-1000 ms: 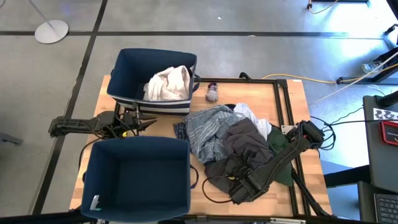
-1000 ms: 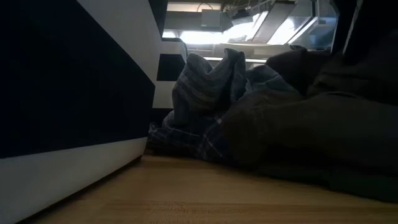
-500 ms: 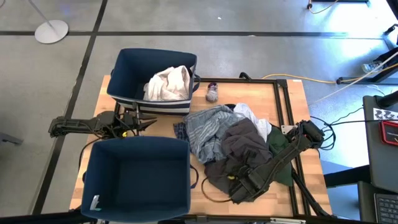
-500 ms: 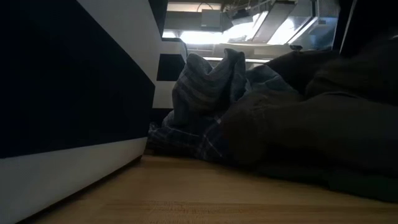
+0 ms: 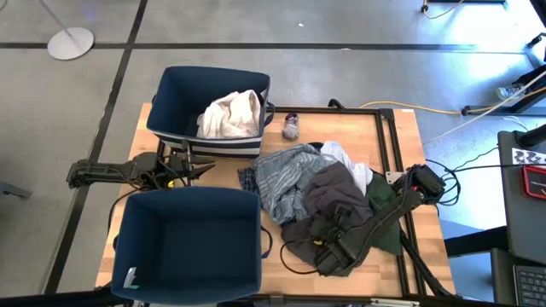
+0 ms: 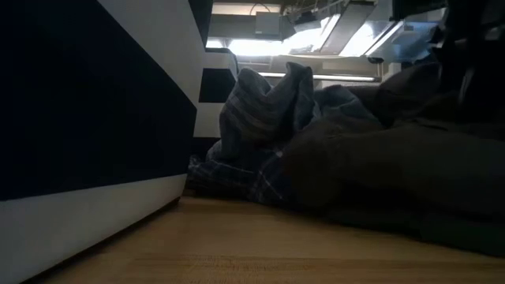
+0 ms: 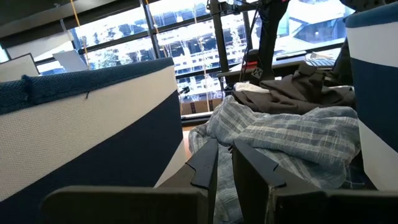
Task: Sort clothes
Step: Put the gray short pants into the bottom blue laundry organizer
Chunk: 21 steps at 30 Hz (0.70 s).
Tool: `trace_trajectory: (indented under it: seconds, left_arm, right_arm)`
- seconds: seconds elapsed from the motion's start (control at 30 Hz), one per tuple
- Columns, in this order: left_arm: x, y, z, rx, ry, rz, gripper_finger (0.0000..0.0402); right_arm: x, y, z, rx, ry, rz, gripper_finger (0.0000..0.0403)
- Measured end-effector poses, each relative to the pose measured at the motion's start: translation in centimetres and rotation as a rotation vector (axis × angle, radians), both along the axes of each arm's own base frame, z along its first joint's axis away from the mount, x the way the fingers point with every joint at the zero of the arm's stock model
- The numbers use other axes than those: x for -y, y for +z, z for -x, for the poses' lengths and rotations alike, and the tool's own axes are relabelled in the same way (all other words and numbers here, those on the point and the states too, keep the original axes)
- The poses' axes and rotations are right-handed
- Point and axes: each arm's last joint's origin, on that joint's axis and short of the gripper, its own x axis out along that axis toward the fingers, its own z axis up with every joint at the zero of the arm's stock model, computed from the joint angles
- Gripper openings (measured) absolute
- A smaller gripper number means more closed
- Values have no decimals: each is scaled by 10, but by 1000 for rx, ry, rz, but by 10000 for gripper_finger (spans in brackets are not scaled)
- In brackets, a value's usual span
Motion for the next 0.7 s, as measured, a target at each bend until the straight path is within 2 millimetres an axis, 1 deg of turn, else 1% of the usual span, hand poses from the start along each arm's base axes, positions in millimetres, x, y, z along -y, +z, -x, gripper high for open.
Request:
trace_trajectory:
  seconds: [0.1, 0.17, 0.23, 0.43, 0.47, 0.53, 0.63, 0.7]
  left_arm:
    - [0, 0, 0, 0, 0, -3, 40]
    - [0, 0, 0, 0, 0, -1, 40]
    - [0, 0, 0, 0, 0, -1, 40]
    - [0, 0, 0, 1, 0, -1, 40]
    - [0, 0, 0, 1, 0, -1, 40]
    - [0, 0, 0, 1, 0, -1, 40]
    - [0, 0, 0, 1, 0, -1, 40]
    - [0, 0, 0, 1, 0, 0, 40]
  right_arm:
    - [1, -3, 1, 2, -2, 2, 259]
    - [1, -4, 1, 7, -7, -1, 230]
    - [1, -4, 0, 8, -9, -2, 191]
    - [4, -4, -2, 3, -15, -3, 45]
    - [5, -4, -3, -3, -7, -3, 27]
    - [5, -1, -4, -22, 7, -14, 21]
    - [5, 9, -5, -29, -3, -11, 38]
    - [6, 21, -6, -27, -8, 2, 44]
